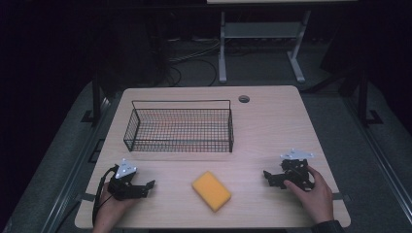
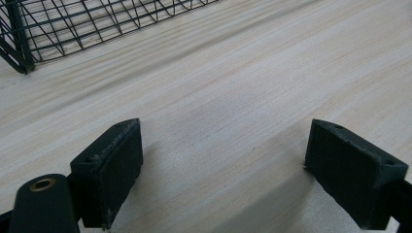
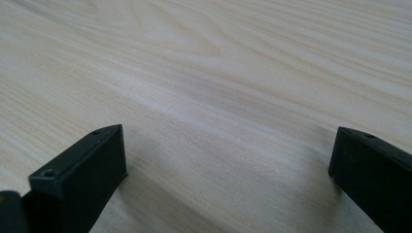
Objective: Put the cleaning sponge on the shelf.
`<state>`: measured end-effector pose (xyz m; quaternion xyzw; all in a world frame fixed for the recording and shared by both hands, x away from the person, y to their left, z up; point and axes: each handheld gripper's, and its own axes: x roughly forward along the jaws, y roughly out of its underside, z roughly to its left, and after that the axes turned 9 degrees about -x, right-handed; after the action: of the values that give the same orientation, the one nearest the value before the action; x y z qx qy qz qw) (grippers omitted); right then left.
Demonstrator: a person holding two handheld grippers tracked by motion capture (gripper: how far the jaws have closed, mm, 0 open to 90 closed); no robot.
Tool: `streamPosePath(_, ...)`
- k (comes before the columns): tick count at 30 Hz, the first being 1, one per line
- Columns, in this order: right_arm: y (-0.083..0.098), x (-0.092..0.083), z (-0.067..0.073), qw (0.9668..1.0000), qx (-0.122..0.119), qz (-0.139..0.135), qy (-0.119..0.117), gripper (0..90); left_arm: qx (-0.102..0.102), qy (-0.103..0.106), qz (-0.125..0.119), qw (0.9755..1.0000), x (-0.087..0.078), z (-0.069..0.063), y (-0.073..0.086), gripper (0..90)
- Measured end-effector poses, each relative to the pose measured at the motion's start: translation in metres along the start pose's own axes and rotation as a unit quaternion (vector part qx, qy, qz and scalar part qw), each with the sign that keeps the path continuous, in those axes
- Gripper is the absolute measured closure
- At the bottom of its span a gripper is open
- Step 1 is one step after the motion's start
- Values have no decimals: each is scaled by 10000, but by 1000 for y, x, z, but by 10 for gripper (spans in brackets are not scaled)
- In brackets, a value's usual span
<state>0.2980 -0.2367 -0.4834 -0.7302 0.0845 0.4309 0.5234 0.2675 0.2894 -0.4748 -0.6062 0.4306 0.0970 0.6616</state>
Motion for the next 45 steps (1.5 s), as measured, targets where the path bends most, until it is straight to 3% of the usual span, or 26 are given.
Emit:
streamPosePath(9, 0, 0, 0, 10000, 11, 5, -8, 0, -44, 1, 19, 10000, -2, 0, 0, 140)
streamPosePath(11, 0, 0, 0, 10000, 10, 5, -6, 0, -93, 59, -2, 9999, -4, -1, -1, 174)
streamPosePath(16, 0, 0, 0, 10000, 9, 6, -7, 0, 1, 165, -53, 9998, -9, -5, -5, 263)
streamPosePath(24, 0, 0, 0, 10000, 12, 5, -4, 0, 104, 407, 102, 9991, -13, -17, -13, 506)
streamPosePath(35, 0, 0, 0, 10000, 22, 4, 2, 0, 368, 753, 456, 9954, -12, -36, -24, 892)
streamPosePath(45, 0, 0, 0, 10000, 7, 7, 5, 0, 449, 1002, 460, 9929, -8, -50, -30, 895)
